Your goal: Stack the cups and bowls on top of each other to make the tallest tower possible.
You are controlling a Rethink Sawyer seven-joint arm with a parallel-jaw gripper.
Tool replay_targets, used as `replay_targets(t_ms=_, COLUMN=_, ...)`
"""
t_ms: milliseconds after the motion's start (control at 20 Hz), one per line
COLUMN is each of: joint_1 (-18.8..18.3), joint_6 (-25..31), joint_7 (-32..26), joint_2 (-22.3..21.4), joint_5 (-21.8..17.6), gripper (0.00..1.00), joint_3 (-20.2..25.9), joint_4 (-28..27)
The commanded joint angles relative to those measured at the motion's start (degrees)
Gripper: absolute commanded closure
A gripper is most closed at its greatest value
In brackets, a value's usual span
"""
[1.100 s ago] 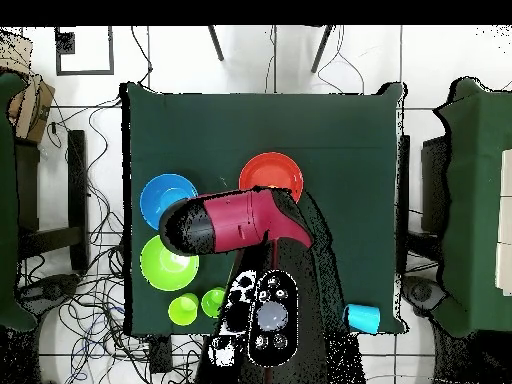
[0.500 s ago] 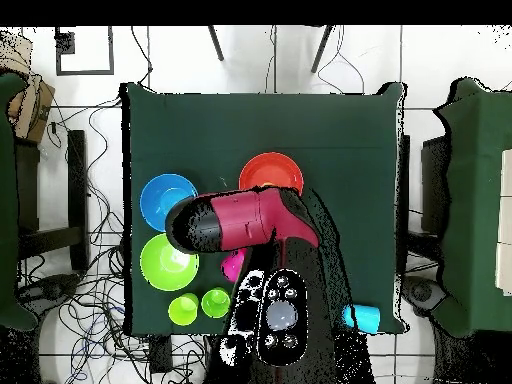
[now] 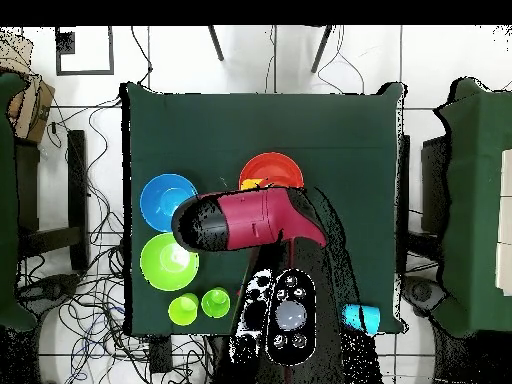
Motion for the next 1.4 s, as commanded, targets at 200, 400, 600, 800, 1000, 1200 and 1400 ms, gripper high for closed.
replay_targets(t_ms=200, joint_1=-0.38, joint_6=-3.05, joint_7=1.49, joint_2=0.06, joint_5=0.65, gripper=1.0, joint_3=5.47, joint_4=-1.96)
replay_targets(t_ms=400, joint_1=0.14, joint_6=-3.37, joint_7=2.46, joint_2=-0.35, joint_5=0.73, gripper=1.0, joint_3=5.0, joint_4=-0.99)
replay_targets(t_ms=600, joint_1=0.16, joint_6=-4.95, joint_7=3.51, joint_2=-0.84, joint_5=0.8, gripper=1.0, joint_3=4.62, joint_4=0.56)
replay_targets(t_ms=800, joint_1=0.67, joint_6=-9.64, joint_7=5.85, joint_2=-2.11, joint_5=-0.55, gripper=0.0, joint_3=2.69, joint_4=3.57)
replay_targets(t_ms=1000, joint_1=-2.76, joint_6=-14.46, joint_7=4.06, joint_2=-4.47, joint_5=-0.75, gripper=0.0, joint_3=3.57, joint_4=9.33)
replay_targets(t_ms=1200, joint_1=-8.07, joint_6=-22.93, joint_7=2.66, joint_2=-3.9, joint_5=-3.32, gripper=0.0, joint_3=4.71, joint_4=15.18)
replay_targets(t_ms=1400, joint_1=-11.72, joint_6=-24.72, joint_7=1.9, joint_2=-6.42, joint_5=-3.78, gripper=0.0, joint_3=4.54, joint_4=19.92)
